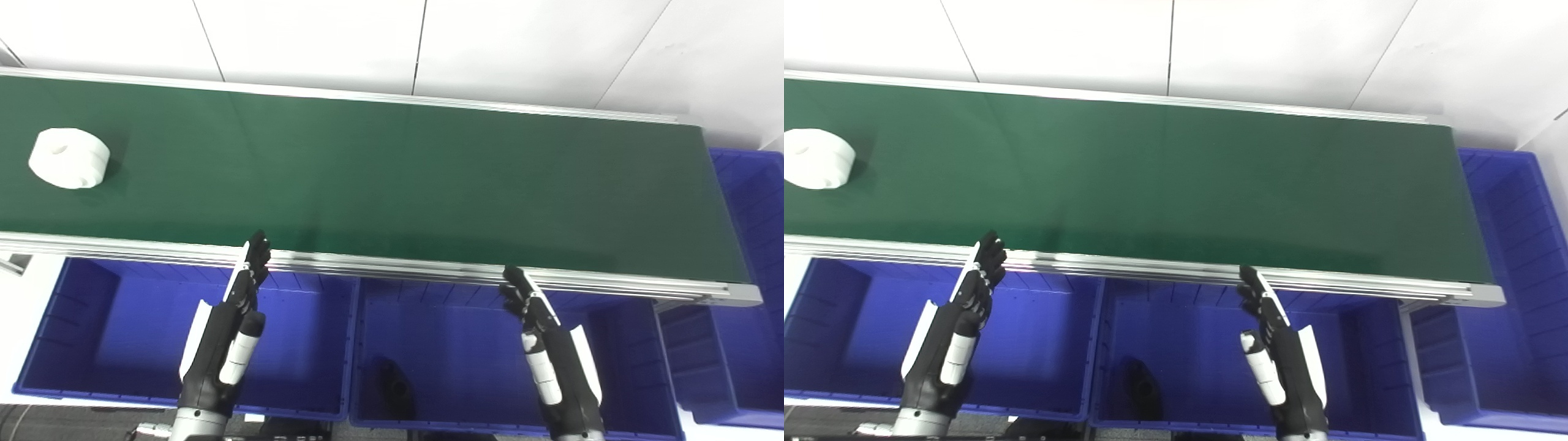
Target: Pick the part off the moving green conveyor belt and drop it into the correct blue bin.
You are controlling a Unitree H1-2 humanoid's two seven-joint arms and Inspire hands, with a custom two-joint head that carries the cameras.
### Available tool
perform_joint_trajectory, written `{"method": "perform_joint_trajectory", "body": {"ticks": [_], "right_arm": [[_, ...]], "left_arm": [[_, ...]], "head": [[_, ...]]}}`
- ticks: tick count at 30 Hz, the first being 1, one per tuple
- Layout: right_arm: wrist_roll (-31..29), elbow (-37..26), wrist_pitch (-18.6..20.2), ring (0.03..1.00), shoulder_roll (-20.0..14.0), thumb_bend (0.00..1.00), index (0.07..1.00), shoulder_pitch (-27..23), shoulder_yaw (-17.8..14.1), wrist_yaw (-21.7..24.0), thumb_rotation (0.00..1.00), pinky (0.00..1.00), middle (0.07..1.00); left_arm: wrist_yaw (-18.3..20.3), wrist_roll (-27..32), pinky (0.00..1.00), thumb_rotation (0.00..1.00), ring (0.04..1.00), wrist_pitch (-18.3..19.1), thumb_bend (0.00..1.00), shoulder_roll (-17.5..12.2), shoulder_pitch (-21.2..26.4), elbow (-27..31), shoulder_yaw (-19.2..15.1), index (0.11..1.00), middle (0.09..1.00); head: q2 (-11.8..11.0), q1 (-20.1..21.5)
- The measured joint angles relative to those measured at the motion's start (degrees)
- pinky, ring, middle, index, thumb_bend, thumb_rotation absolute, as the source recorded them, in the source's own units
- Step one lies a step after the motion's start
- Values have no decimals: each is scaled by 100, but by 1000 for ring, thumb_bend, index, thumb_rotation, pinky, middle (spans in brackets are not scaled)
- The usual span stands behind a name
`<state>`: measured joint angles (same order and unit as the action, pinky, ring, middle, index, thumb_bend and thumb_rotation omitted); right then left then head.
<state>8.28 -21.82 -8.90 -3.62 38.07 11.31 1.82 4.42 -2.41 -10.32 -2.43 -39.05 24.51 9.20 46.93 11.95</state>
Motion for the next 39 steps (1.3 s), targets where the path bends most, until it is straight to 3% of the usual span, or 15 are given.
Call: {"method": "perform_joint_trajectory", "body": {"ticks": [9,30,35,36,37,38,39], "right_arm": [[-193,162,-242,1000,21,822,1000,-25,-36,-23,1000,990,1000],[-318,182,-254,1000,19,814,1000,-32,-35,-7,989,998,1000],[-381,252,-302,1000,-49,818,1000,-32,-37,8,985,1000,1000],[-413,322,-367,1000,-61,831,1000,-32,-43,8,983,1000,1000],[-445,423,-440,1000,-68,833,1000,-36,-55,8,982,1000,1000],[-468,533,-493,1000,-74,834,1000,-40,-73,8,982,1000,1000],[-486,655,-563,1000,-84,837,1000,-49,-91,8,992,1000,1000]], "left_arm": [[1,62,1000,964,1000,-3,688,-2,29,-139,-43,1000,1000],[3,-200,1000,986,1000,208,705,-14,30,-97,-15,1000,1000],[0,-246,1000,965,999,183,700,-9,24,-125,39,1000,1000],[0,-286,1000,949,996,136,716,-5,24,-160,58,1000,1000],[-2,-302,1000,947,995,58,719,-2,27,-232,79,1000,1000],[-6,-330,1000,941,989,-43,730,5,31,-351,96,1000,1000],[-13,-364,1000,938,982,-101,737,16,34,-468,115,1000,1000]], "head": [[-35,-26],[-70,-44],[-360,-448],[-569,-718],[-571,-721],[-798,-938],[-800,-940]]}}
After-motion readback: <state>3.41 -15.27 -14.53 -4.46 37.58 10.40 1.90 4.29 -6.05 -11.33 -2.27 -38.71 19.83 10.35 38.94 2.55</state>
